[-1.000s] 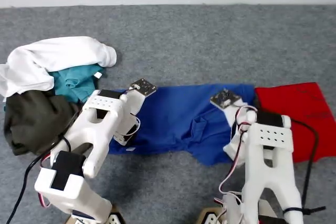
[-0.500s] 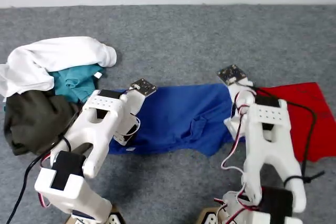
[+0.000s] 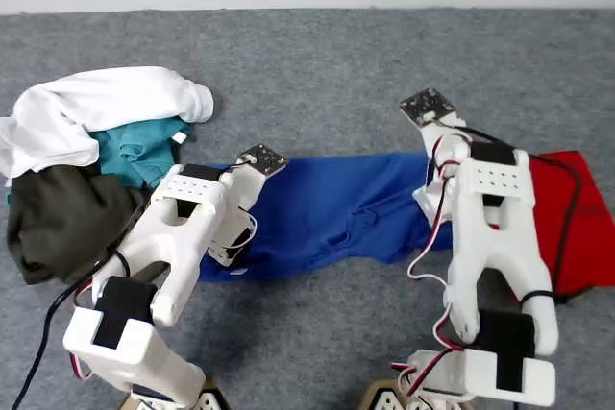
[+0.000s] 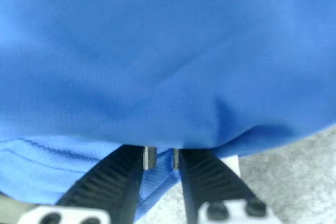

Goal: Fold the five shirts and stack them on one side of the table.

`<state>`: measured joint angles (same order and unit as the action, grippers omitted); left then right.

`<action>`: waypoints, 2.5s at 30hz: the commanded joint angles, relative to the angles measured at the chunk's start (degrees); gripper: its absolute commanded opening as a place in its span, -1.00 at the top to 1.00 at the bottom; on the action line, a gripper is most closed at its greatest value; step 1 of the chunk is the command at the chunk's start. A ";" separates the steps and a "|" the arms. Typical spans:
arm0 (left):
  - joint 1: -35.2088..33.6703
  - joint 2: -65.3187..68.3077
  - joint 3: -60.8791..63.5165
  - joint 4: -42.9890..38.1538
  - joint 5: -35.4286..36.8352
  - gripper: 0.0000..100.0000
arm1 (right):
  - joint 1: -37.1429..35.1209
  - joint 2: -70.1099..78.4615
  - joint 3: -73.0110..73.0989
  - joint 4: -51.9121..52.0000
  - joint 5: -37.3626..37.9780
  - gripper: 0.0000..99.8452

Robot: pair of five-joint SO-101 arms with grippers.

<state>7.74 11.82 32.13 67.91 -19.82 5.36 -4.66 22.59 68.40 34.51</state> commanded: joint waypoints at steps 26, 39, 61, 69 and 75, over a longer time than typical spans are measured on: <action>0.44 0.88 0.31 -3.25 0.26 0.85 | -4.88 8.31 -8.18 0.57 0.62 0.67; 0.44 0.88 0.31 -3.25 0.26 0.85 | -4.53 1.80 -13.54 20.35 -0.70 0.68; 0.44 0.88 0.31 -3.25 0.26 0.85 | -0.66 -20.70 22.68 22.55 6.42 0.68; 0.44 0.88 0.75 -3.25 0.26 0.85 | 9.27 -20.70 23.03 22.46 6.42 0.68; 0.44 0.88 0.75 -3.25 0.26 0.85 | 9.54 -20.70 30.15 11.91 6.42 0.68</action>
<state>7.74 11.82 32.57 67.47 -19.82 14.07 -24.00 49.76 85.80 40.13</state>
